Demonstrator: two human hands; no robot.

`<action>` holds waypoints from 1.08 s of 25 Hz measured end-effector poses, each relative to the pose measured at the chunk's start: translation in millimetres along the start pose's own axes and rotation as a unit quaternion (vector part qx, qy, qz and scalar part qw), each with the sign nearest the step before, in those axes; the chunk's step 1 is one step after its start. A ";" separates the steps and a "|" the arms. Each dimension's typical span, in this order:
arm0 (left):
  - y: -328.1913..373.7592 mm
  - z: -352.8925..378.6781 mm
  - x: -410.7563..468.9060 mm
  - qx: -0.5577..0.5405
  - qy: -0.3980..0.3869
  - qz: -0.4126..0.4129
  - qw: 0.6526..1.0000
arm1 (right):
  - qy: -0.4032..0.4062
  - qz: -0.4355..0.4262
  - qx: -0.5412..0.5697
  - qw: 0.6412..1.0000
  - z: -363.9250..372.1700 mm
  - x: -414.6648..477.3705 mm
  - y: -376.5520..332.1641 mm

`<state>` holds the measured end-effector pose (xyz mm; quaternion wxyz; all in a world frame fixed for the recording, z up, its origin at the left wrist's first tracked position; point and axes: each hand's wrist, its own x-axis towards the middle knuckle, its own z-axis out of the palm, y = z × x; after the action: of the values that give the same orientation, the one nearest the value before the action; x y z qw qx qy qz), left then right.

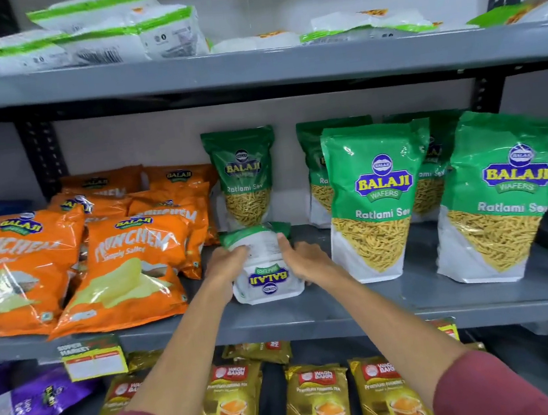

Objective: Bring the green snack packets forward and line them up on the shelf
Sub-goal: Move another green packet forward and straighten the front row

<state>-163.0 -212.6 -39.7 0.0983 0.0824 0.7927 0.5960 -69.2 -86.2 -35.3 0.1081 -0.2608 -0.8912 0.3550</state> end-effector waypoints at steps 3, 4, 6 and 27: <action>4.6 -9.0 0.4 -0.118 -0.029 -0.019 0.992 | -0.026 0.045 0.130 0.990 2.9 4.4 4.9; 4.4 -10.8 0.8 -0.151 -0.041 -0.018 0.988 | -0.024 0.042 0.184 0.982 4.2 4.9 7.4; 2.5 -12.2 1.5 -0.171 -0.052 0.013 0.984 | 0.002 0.011 0.259 0.966 11.2 3.5 17.3; -25.1 18.7 72.7 -0.023 0.040 0.276 0.960 | 0.211 -0.164 0.177 0.947 41.9 73.1 30.4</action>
<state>-228.8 -184.1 -73.1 -0.0999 0.2714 0.7287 0.6208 -134.7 -52.2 -86.0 0.3952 -0.1568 -0.8014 0.4207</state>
